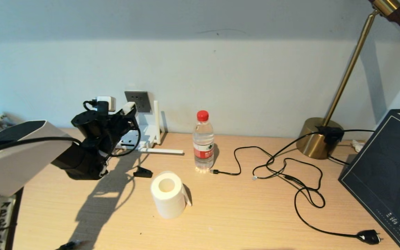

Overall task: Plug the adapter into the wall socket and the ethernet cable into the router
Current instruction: Align plug and socket, then plug plug into socket

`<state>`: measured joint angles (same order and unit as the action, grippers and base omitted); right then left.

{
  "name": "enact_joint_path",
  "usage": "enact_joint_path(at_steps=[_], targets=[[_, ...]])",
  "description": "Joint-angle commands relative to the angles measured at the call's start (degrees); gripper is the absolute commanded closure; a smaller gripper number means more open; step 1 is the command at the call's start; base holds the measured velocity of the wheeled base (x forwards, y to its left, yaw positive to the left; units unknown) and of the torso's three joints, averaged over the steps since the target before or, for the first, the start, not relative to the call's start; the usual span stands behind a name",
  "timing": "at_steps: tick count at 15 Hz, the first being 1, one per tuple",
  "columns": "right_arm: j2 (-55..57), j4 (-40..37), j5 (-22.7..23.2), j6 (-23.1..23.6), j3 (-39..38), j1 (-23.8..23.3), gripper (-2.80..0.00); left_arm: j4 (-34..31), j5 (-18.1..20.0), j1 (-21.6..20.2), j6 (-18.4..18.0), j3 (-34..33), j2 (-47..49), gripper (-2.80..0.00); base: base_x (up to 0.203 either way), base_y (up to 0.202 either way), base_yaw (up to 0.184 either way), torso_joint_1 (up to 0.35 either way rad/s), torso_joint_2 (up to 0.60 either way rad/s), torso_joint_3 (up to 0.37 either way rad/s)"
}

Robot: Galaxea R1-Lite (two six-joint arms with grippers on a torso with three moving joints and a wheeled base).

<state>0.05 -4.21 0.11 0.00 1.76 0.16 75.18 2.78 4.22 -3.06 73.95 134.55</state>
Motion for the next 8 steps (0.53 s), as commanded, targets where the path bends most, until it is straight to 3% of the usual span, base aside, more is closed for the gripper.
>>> enact_joint_path(at_steps=[1, 8], targets=[[0.0, 0.0, 0.0, 0.0, 0.0, 0.0, 0.00, -1.2, 0.0, 0.0, 0.0, 3.8, 1.7, 0.00, 0.000, 0.000, 0.000, 0.000, 0.00, 0.000], [0.0, 0.0, 0.0, 0.0, 0.0, 0.0, 0.00, -7.0, -0.3, -0.2, 0.0, 11.4, 3.2, 0.00, 0.000, 0.000, 0.000, 0.000, 0.00, 0.000]])
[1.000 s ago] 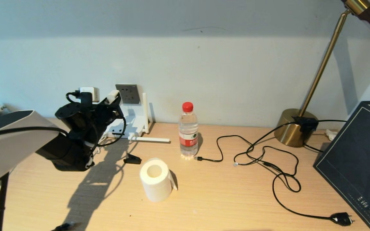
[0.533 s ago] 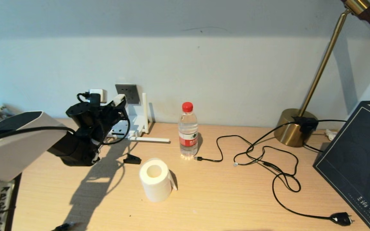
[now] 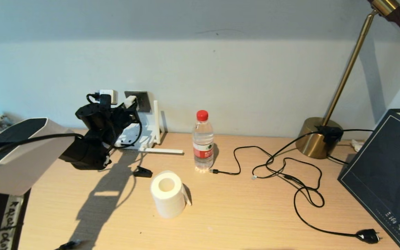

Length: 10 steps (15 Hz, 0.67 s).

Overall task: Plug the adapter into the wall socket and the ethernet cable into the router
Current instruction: Plug plug into socket

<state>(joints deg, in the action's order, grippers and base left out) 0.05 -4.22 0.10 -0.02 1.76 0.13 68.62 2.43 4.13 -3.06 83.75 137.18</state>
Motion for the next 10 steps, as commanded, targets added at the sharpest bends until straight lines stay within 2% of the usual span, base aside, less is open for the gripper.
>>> enact_joint_path(at_steps=[1, 3, 10], targets=[[0.0, 0.0, 0.0, 0.0, 0.0, 0.0, 0.00, -1.1, 0.0, -0.1, 0.0, 3.2, 1.4, 0.00, 0.000, 0.000, 0.000, 0.000, 0.00, 0.000], [0.0, 0.0, 0.0, -0.1, 0.0, 0.0, 0.00, -2.3, -0.6, -0.3, 0.0, 6.0, 3.0, 0.00, 0.000, 0.000, 0.000, 0.000, 0.00, 0.000], [0.0, 0.0, 0.0, -0.1, 0.0, 0.0, 0.00, -3.0, -0.7, -1.1, 0.0, 6.3, 3.0, 0.00, 0.000, 0.000, 0.000, 0.000, 0.00, 0.000]])
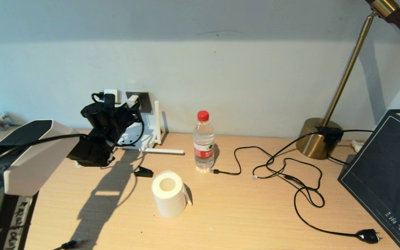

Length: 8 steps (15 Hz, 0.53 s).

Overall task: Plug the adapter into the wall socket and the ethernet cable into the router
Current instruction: Plug plug into socket

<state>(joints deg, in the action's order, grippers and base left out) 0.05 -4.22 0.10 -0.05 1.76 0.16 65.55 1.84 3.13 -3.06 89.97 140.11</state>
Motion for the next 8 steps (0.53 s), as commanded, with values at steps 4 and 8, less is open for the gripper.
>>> enact_joint_path(at_steps=[4, 8], targets=[[0.0, 0.0, 0.0, 0.0, 0.0, 0.0, 0.00, -1.0, 0.0, -0.1, 0.0, 3.6, 1.6, 0.00, 0.000, 0.000, 0.000, 0.000, 0.00, 0.000], [0.0, 0.0, 0.0, 0.0, 0.0, 0.0, 0.00, -2.7, 0.0, -0.1, 0.0, 5.8, 3.0, 0.00, 0.000, 0.000, 0.000, 0.000, 0.00, 0.000]])
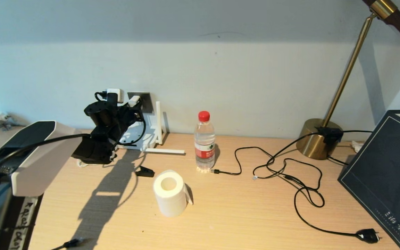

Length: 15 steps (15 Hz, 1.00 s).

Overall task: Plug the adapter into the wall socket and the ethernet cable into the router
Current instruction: Plug plug into socket

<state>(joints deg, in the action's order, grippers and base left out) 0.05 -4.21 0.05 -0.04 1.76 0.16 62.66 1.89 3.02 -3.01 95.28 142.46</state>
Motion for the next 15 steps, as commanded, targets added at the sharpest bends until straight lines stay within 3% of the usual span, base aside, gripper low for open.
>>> enact_joint_path(at_steps=[1, 15], targets=[[0.0, 0.0, 0.1, 0.0, 0.0, 0.0, 0.00, 0.2, 0.0, 0.0, -0.1, 0.6, 0.6, 0.00, 0.000, 0.000, 0.000, 0.000, 0.00, 0.000], [0.0, 0.0, 0.0, 0.0, 0.0, 0.0, 0.00, -1.0, -0.1, 0.0, -0.1, 3.5, 3.0, 0.00, 0.000, 0.000, 0.000, 0.000, 0.00, 0.000]])
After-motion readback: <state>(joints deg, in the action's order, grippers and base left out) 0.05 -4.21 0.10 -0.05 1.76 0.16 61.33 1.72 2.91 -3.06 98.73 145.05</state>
